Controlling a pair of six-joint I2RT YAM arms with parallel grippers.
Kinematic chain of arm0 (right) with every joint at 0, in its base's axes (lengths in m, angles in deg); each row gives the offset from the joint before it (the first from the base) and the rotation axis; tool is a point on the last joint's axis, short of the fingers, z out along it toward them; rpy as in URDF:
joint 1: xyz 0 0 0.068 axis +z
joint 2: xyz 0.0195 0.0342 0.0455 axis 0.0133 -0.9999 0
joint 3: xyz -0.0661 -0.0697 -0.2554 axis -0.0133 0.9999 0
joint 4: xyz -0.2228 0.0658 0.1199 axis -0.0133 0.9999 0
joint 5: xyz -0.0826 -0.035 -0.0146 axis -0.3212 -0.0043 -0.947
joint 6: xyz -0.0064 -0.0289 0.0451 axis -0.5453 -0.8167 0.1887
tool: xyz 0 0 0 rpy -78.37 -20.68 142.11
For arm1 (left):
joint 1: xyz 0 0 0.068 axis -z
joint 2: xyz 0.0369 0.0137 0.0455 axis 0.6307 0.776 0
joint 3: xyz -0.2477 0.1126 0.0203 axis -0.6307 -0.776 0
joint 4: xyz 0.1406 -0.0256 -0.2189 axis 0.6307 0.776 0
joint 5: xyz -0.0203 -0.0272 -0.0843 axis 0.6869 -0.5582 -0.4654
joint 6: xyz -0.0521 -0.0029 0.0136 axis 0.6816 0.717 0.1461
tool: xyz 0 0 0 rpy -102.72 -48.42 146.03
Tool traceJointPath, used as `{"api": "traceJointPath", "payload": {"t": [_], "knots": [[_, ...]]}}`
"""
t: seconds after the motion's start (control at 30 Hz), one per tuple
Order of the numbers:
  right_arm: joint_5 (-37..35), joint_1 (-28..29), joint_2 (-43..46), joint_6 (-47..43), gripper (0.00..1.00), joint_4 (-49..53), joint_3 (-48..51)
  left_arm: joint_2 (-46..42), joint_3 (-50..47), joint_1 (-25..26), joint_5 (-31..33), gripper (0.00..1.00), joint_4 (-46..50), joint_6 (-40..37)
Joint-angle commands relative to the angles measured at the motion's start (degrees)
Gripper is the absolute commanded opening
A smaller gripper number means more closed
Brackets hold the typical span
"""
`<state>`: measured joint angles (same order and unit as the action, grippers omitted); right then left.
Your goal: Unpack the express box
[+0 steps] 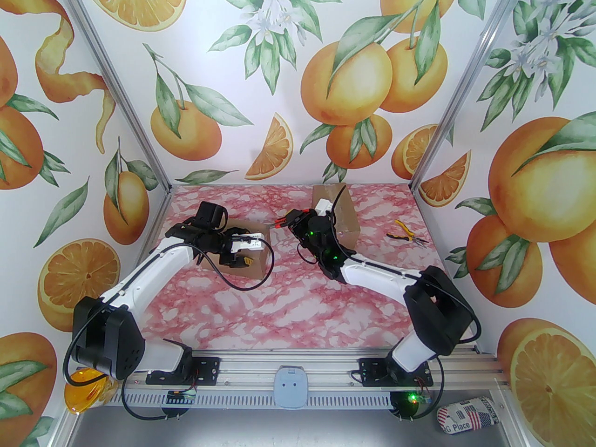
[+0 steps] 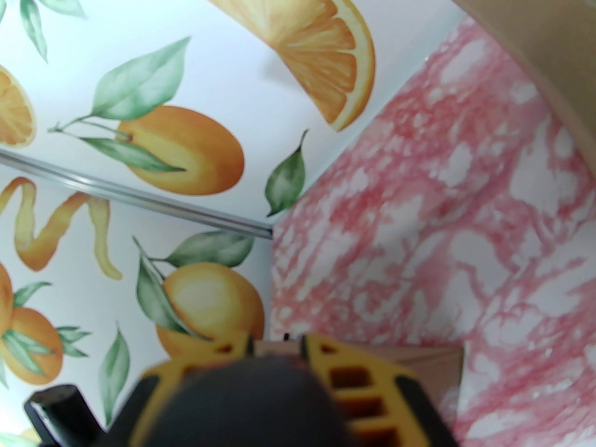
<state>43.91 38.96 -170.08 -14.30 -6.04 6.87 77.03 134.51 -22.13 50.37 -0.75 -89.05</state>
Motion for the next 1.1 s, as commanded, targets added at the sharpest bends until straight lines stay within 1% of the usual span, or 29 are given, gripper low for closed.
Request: {"api": "traceJointPath", "payload": {"t": [0.0,0.17,0.33,0.67,1.07], "knots": [[-0.61,0.58,-1.13,1.03,0.0,-2.46,-1.72,0.57,0.72,0.43,-1.06,0.63,0.35,1.59],[-3.27,0.58,1.34,0.27,0.0,-3.72,1.12,0.4,0.55,0.43,-1.23,0.63,-0.47,3.17],[-4.42,0.59,2.67,-0.53,0.0,-4.06,2.29,0.92,0.65,0.43,-2.3,0.63,-0.73,4.72],[-4.13,0.72,1.17,-0.15,0.0,-3.55,2.07,0.7,0.29,0.6,-2.51,0.62,-0.69,5.3],[-4.35,0.85,1.35,-0.1,0.0,-2.84,2.86,0.75,0.03,0.87,-2.23,0.62,-0.59,5.58]]}}
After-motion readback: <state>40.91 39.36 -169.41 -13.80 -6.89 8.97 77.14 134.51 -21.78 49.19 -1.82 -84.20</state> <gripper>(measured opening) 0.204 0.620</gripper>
